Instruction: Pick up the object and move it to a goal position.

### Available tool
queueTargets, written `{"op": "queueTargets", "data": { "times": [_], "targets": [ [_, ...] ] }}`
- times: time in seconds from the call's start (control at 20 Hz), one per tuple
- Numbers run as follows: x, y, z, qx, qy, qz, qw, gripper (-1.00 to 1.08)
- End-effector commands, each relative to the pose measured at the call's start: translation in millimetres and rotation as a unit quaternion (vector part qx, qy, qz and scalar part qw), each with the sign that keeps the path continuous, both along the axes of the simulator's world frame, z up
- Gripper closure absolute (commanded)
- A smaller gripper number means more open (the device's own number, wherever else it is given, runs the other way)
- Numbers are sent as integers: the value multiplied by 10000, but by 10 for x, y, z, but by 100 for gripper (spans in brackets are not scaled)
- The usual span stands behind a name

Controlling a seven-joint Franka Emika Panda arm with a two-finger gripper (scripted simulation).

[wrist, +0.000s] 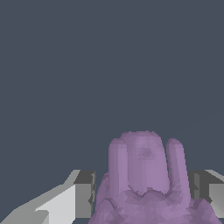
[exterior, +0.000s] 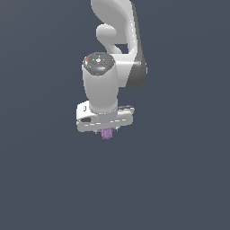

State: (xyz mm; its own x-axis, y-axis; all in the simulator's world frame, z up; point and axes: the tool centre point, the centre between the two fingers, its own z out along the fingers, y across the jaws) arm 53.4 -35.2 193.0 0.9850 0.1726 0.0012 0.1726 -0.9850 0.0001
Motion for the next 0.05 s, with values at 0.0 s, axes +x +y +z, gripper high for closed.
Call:
{"op": "queueTargets", "data": {
  "times": [0.0],
  "targets": [
    [9,-1,19,-1,6,-2,10000,108]
  ]
}}
